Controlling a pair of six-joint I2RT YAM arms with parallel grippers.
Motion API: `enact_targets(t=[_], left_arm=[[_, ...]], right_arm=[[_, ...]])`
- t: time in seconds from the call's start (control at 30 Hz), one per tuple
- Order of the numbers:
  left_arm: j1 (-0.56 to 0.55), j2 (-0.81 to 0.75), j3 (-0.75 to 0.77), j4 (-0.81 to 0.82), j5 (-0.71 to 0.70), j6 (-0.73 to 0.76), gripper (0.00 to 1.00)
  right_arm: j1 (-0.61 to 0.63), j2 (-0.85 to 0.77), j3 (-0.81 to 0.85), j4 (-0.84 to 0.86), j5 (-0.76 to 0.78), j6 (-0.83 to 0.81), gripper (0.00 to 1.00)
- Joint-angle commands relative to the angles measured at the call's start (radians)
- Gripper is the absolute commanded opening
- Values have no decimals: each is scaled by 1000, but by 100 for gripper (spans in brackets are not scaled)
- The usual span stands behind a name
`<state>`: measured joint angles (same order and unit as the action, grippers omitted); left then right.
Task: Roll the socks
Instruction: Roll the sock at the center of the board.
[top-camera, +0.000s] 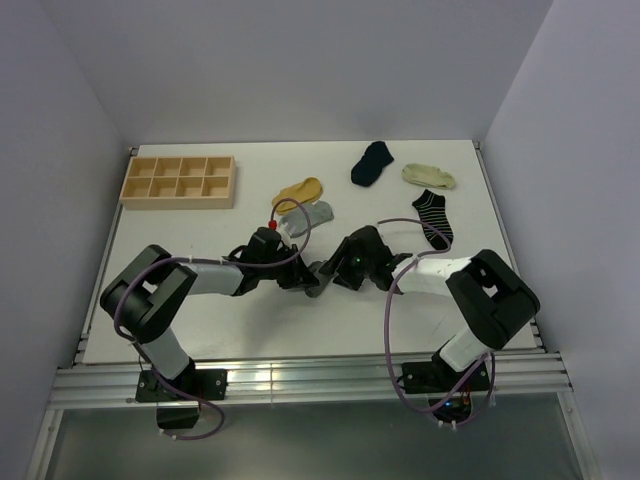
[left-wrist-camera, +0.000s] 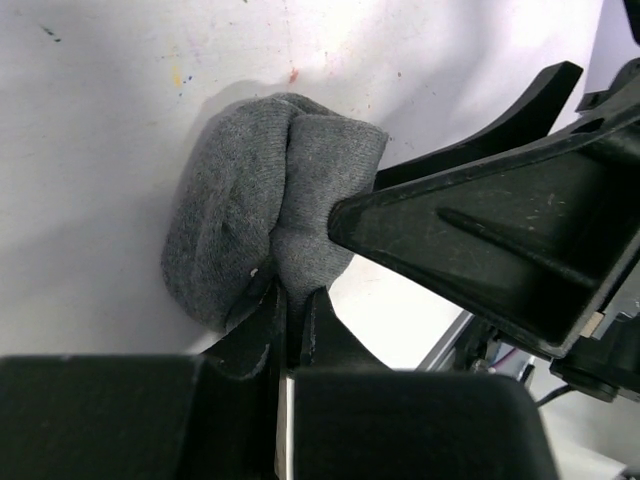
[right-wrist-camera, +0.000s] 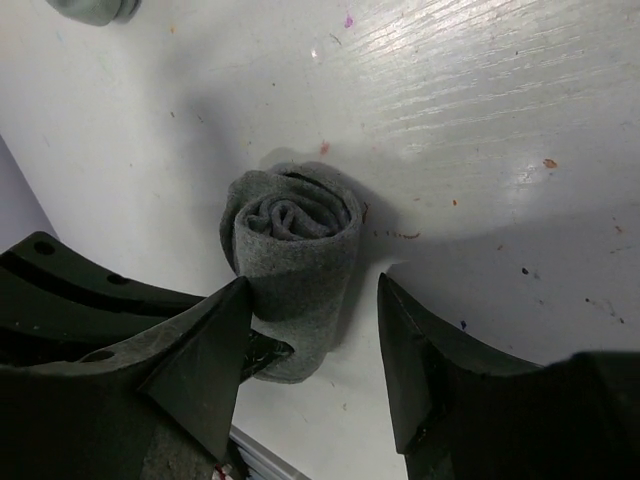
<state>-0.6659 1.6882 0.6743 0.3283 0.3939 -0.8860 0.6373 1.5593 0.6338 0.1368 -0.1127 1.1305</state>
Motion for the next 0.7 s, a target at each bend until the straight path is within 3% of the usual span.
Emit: enact_targets(t=[0.0, 0.2, 0.3, 0.33, 0.4, 0.47, 0.67], left_arm=[[3, 48, 1, -48, 34, -4, 0], [8, 67, -1, -57, 48, 2, 0], [9, 71, -4, -57, 43, 7, 0], [11, 65, -5, -58, 39, 9, 0], [9, 56, -4, -64, 27, 30, 0], [9, 33, -4, -87, -7, 56, 7], [-32, -84, 27, -190, -209, 166, 43]], right_arm=[[5, 31, 17, 40, 30, 8, 59], [5, 80, 32, 59, 10, -1, 54], [5, 91, 35, 50, 5, -3, 38], [5, 90, 37, 44, 8, -6, 25], [5, 85, 46, 21, 15, -20, 13], [5, 85, 69, -32, 24, -37, 0], [5, 79, 124, -175, 44, -63, 0]])
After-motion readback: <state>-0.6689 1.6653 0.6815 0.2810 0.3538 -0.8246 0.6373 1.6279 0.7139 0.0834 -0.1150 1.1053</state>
